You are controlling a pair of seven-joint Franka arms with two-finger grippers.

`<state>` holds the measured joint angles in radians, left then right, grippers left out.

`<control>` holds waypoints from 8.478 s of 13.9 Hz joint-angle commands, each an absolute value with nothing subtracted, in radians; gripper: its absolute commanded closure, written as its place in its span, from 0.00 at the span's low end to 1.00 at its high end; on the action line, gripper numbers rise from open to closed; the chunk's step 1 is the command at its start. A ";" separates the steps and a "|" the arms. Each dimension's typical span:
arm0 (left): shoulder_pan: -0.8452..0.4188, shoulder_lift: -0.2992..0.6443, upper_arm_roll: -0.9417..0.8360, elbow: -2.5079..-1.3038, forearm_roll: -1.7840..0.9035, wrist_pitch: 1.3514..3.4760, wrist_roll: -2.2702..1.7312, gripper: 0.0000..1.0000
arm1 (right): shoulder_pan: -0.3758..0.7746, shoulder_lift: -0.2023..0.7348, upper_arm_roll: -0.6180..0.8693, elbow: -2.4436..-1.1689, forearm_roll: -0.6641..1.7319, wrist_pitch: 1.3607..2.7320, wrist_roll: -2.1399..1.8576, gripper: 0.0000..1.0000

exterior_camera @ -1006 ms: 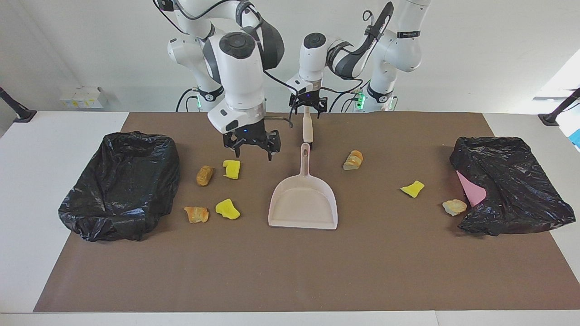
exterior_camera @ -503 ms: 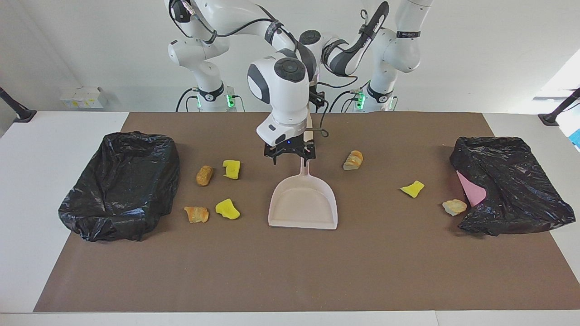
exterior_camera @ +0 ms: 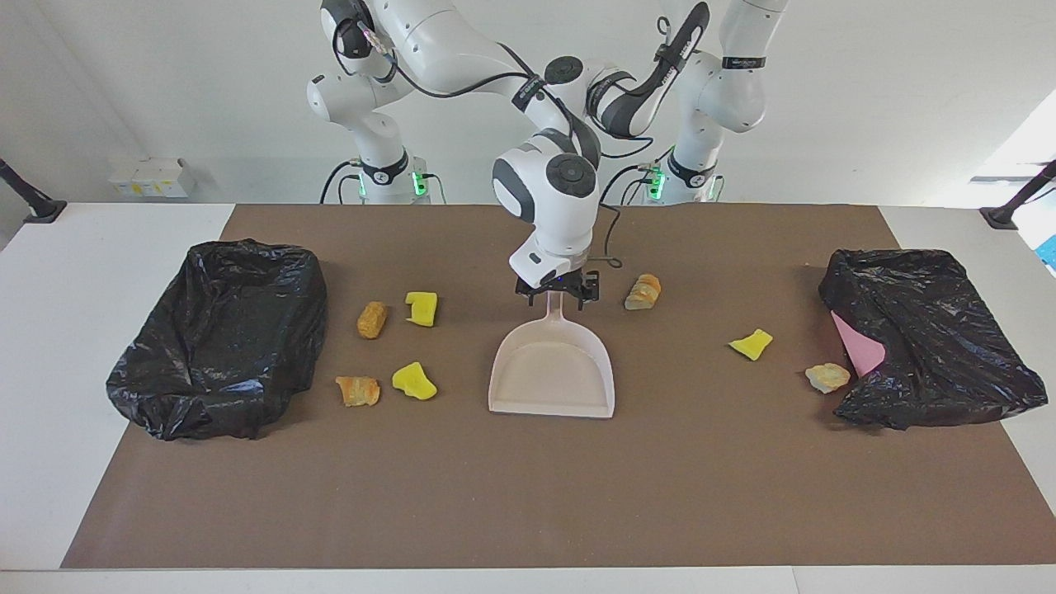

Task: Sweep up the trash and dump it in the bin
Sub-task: 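Grasp the dustpan with the right gripper while the left gripper takes the brush, then sweep the pieces beside the black bag toward the dustpan with the left gripper, then brush the tan and yellow pieces toward the dustpan with the left gripper, then sweep the pieces onto the dustpan held by the right gripper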

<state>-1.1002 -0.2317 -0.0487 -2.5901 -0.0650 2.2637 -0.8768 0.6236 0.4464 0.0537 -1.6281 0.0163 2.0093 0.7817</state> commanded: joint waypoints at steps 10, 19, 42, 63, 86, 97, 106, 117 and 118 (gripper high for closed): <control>-0.910 -0.454 -0.034 -2.617 -0.037 2.017 -0.881 1.00 | 0.611 0.391 0.052 -1.730 0.084 2.031 0.792 1.00; -0.488 -0.352 -0.034 -2.517 0.084 2.026 -0.619 1.00 | 0.607 0.391 0.051 -1.726 0.064 2.020 0.779 1.00; 0.039 0.078 -0.040 -2.232 0.274 2.244 -0.084 1.00 | 0.588 0.397 0.048 -1.729 0.054 2.033 0.671 1.00; 0.133 0.178 -0.026 -2.028 0.282 2.203 0.055 1.00 | 0.482 0.397 0.048 -1.740 -0.264 1.947 -0.474 1.00; -0.120 -0.037 -0.032 -2.118 -0.101 1.844 -0.058 1.00 | 0.459 0.408 0.048 -1.738 -0.262 2.008 -0.714 1.00; -0.244 -0.114 -0.035 -2.405 -0.103 2.131 -0.322 1.00 | 0.456 0.411 0.049 -1.724 -0.450 2.003 -0.986 1.00; -0.455 0.049 -0.040 -2.278 -0.313 2.284 -0.388 1.00 | 0.434 0.416 0.049 -1.726 -0.385 1.994 -0.914 1.00; -0.581 0.149 -0.126 -2.143 -0.397 2.405 -0.379 1.00 | 0.394 0.422 0.049 -1.740 -0.385 2.052 -0.911 1.00; -0.571 0.118 -0.123 -2.144 -0.409 2.366 -0.383 1.00 | 0.394 0.422 0.049 -1.741 -0.385 2.059 -0.911 1.00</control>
<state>-0.5837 0.1429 -0.1292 -2.1633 -0.3812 2.4090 -0.3830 0.4105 0.4178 0.0427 -1.7267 -0.3945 2.0210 -0.9326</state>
